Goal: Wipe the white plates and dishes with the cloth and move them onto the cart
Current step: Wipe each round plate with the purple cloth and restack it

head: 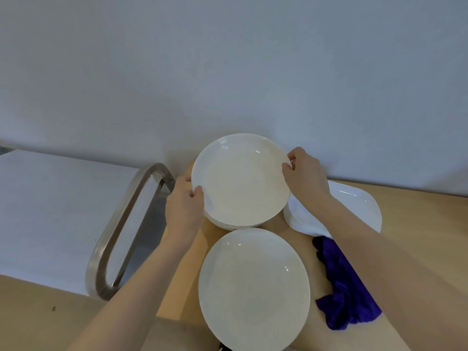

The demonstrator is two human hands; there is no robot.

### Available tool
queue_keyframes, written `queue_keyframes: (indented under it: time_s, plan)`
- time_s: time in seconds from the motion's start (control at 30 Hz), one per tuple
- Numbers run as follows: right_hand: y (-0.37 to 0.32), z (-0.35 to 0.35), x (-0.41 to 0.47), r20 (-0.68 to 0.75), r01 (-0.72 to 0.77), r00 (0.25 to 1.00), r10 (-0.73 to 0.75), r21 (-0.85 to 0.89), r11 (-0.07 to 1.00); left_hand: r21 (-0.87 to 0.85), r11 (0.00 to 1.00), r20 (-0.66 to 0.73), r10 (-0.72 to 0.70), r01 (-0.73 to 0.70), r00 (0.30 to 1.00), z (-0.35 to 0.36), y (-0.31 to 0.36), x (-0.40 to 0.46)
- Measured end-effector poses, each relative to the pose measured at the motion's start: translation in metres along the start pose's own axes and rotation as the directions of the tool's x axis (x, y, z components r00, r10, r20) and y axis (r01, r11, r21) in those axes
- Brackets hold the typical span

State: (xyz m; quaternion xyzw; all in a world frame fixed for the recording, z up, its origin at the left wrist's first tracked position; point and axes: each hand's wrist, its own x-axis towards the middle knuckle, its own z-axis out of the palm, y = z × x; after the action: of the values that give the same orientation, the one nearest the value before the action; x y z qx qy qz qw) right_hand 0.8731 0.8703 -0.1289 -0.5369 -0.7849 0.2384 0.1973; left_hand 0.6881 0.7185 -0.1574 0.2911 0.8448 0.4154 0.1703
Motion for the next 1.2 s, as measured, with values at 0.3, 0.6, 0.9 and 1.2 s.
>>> queue_keyframes:
  time_s: [0.3,0.6,0.9,1.2]
  plan:
    - [0.016,-0.006,-0.072,-0.032,-0.09,0.996,0.089,-0.017,0.996,0.016,0.999,0.11,0.03,-0.032,0.994,-0.014,-0.013,-0.048]
    - [0.033,0.0,-0.149,-0.071,-0.124,0.991,0.115,-0.139,0.982,0.126,0.987,0.223,0.069,-0.099,0.972,-0.029,-0.033,-0.098]
    - [0.047,0.014,-0.189,-0.052,-0.185,0.983,0.178,-0.183,0.966,0.299,0.934,0.3,0.102,-0.195,0.949,-0.037,-0.053,-0.129]
    - [0.051,0.024,-0.209,-0.029,-0.219,0.976,0.217,-0.213,0.952,0.387,0.891,0.362,0.091,-0.238,0.928,-0.035,-0.07,-0.134]
